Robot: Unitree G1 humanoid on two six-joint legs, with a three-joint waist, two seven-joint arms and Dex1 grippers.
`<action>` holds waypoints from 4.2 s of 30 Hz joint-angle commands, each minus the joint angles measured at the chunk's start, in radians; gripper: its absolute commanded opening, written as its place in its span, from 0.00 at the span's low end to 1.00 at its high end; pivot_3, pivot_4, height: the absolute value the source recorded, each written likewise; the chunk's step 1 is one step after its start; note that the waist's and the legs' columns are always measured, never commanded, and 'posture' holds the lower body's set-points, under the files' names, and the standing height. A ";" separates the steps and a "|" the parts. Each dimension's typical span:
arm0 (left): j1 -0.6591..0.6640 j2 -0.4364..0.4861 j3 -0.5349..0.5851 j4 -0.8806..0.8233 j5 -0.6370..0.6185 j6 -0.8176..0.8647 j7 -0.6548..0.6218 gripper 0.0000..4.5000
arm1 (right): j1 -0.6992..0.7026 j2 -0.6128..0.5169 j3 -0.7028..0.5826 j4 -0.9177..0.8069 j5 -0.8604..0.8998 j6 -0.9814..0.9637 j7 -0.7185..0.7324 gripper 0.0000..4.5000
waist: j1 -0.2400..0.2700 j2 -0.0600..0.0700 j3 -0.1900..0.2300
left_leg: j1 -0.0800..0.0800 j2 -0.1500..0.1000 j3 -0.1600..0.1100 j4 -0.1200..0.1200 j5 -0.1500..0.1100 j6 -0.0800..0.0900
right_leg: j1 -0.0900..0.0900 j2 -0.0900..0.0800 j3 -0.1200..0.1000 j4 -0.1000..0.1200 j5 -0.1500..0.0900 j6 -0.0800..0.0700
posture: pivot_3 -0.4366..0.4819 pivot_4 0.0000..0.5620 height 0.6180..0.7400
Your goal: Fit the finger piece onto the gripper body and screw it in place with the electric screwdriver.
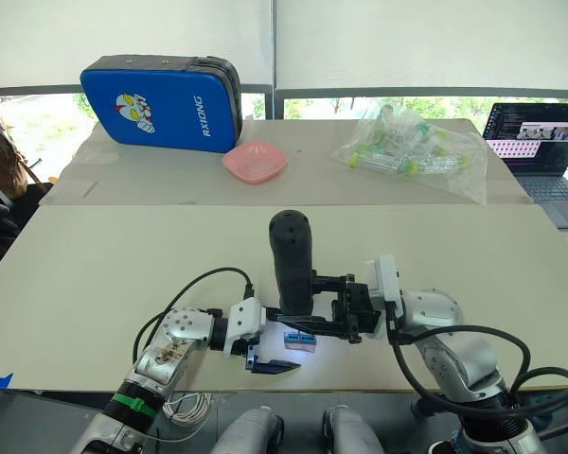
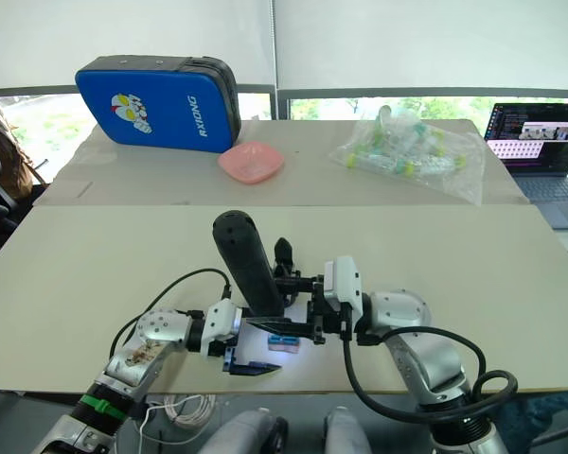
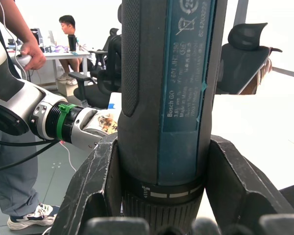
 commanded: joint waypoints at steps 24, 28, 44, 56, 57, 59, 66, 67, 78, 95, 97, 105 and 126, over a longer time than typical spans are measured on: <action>0.021 0.013 0.002 0.033 0.003 0.007 0.005 0.99 | 0.023 0.009 -0.012 -0.068 0.040 -0.020 -0.026 0.43 | -0.001 0.000 0.000 | 0.000 0.000 0.000 0.000 0.000 0.000 | 0.000 0.000 0.000 0.000 -0.001 0.001 | 0.48 0.27 1.00; 0.026 0.011 0.013 0.023 -0.024 0.003 -0.007 0.99 | 0.022 0.008 -0.013 -0.074 0.044 -0.019 -0.027 0.43 | -0.001 0.000 0.000 | 0.000 0.000 0.000 0.000 0.000 0.000 | 0.000 0.000 0.000 0.000 -0.001 0.001 | 0.48 0.27 1.00; 0.025 0.046 0.091 -0.007 -0.127 0.009 -0.040 0.99 | 0.000 0.021 -0.025 -0.124 0.065 -0.022 -0.053 0.43 | -0.015 0.000 0.000 | -0.001 0.000 0.000 0.000 0.000 0.000 | -0.001 0.000 0.000 0.000 -0.001 0.001 | 0.48 0.27 1.00; 0.032 0.118 0.191 -0.052 -0.228 0.084 -0.095 0.99 | -0.026 0.009 -0.047 -0.177 0.103 0.007 -0.081 0.43 | -0.023 -0.001 0.001 | -0.002 0.000 0.000 0.000 0.000 0.000 | -0.002 0.000 0.000 0.000 0.000 0.000 | 0.48 0.27 1.00; 0.033 0.123 0.199 -0.057 -0.235 0.103 -0.087 0.99 | -0.027 0.007 -0.049 -0.182 0.105 0.009 -0.082 0.43 | -0.023 0.000 0.001 | -0.002 0.000 0.000 0.000 0.000 0.000 | -0.002 0.000 0.000 0.000 0.000 0.000 | 0.48 0.27 1.00; 0.027 0.128 0.216 -0.069 -0.242 0.134 -0.065 0.99 | -0.039 0.001 -0.056 -0.203 0.120 0.023 -0.090 0.43 | -0.024 0.000 0.002 | -0.001 0.000 0.000 0.000 0.000 0.000 | -0.002 0.001 0.000 0.000 0.000 0.000 | 0.48 0.27 1.00; -0.012 0.090 0.245 0.009 -0.215 0.127 0.008 0.99 | -0.080 -0.024 -0.096 -0.245 0.181 0.076 -0.126 0.43 | -0.020 -0.001 0.002 | -0.002 0.000 0.000 0.000 0.000 0.000 | -0.002 0.000 0.000 0.000 0.000 0.000 | 0.48 0.27 1.00; -0.018 0.085 0.236 0.038 -0.191 0.100 0.010 0.99 | -0.086 -0.027 -0.105 -0.249 0.193 0.086 -0.134 0.43 | -0.020 -0.001 0.002 | -0.002 0.000 0.000 0.000 0.000 0.000 | -0.002 0.000 0.000 0.000 0.000 0.000 | 0.48 0.27 1.00; -0.110 -0.026 0.173 0.236 -0.078 -0.038 0.025 0.99 | -0.113 -0.064 -0.160 -0.265 0.254 0.139 -0.172 0.43 | -0.019 -0.002 0.003 | -0.003 0.000 0.000 0.000 0.000 0.000 | -0.002 0.000 0.000 -0.001 0.000 -0.001 | 0.48 0.27 1.00; -0.208 -0.193 0.101 0.340 0.024 -0.084 0.109 0.99 | -0.085 -0.103 -0.183 -0.281 0.263 0.148 -0.187 0.43 | 0.011 -0.002 0.003 | -0.003 -0.001 0.000 0.001 0.000 0.000 | -0.001 -0.001 -0.001 -0.001 0.001 0.000 | 0.48 0.27 1.00; -0.223 -0.201 0.095 0.343 0.035 -0.081 0.122 0.99 | -0.080 -0.106 -0.184 -0.283 0.262 0.148 -0.190 0.43 | 0.010 -0.002 0.003 | -0.003 -0.001 0.000 0.001 0.000 0.000 | 0.000 -0.001 -0.001 -0.001 0.001 0.000 | 0.48 0.27 1.00; -0.238 -0.179 0.092 0.370 0.056 -0.078 0.118 0.99 | -0.074 -0.110 -0.183 -0.287 0.257 0.147 -0.199 0.43 | 0.002 -0.002 0.003 | -0.004 -0.001 0.000 0.001 0.000 0.000 | 0.000 -0.001 -0.001 0.000 0.001 0.000 | 0.48 0.27 1.00; -0.334 -0.115 0.108 0.531 0.022 -0.142 -0.053 0.53 | -0.056 -0.133 -0.201 -0.295 0.271 0.152 -0.197 0.43 | -0.027 -0.002 0.003 | -0.004 0.000 0.000 0.001 0.000 0.000 | 0.000 0.000 -0.001 0.000 0.001 0.000 | 0.48 0.27 1.00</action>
